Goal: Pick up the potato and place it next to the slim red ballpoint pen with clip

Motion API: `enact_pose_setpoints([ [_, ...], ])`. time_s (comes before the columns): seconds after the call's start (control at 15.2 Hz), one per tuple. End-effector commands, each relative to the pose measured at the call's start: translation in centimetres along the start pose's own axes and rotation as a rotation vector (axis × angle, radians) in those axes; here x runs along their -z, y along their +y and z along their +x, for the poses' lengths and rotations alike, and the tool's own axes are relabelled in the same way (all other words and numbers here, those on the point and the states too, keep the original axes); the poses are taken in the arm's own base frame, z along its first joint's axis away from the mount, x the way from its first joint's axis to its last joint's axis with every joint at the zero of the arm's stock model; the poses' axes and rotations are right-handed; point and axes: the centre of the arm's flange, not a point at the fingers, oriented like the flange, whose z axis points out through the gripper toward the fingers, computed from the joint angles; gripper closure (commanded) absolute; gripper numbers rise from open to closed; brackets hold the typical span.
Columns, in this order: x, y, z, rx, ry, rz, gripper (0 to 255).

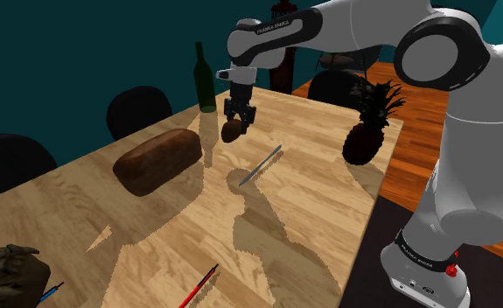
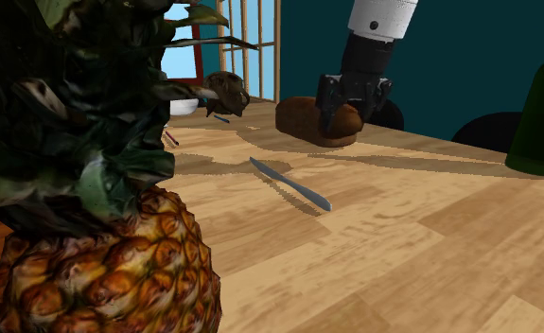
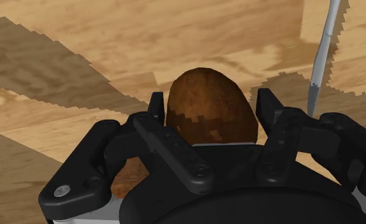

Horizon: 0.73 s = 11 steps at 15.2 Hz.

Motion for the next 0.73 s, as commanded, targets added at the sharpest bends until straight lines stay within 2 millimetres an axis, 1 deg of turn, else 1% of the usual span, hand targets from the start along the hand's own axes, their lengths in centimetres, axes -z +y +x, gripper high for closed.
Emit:
enact_pose_setpoints([
  [0.0, 1.2, 0.0, 0.3, 0.0, 0.0, 0.0, 255],
  [0.66, 6.3, -0.3, 1.7, 0.0, 0.0, 0.0, 255],
])
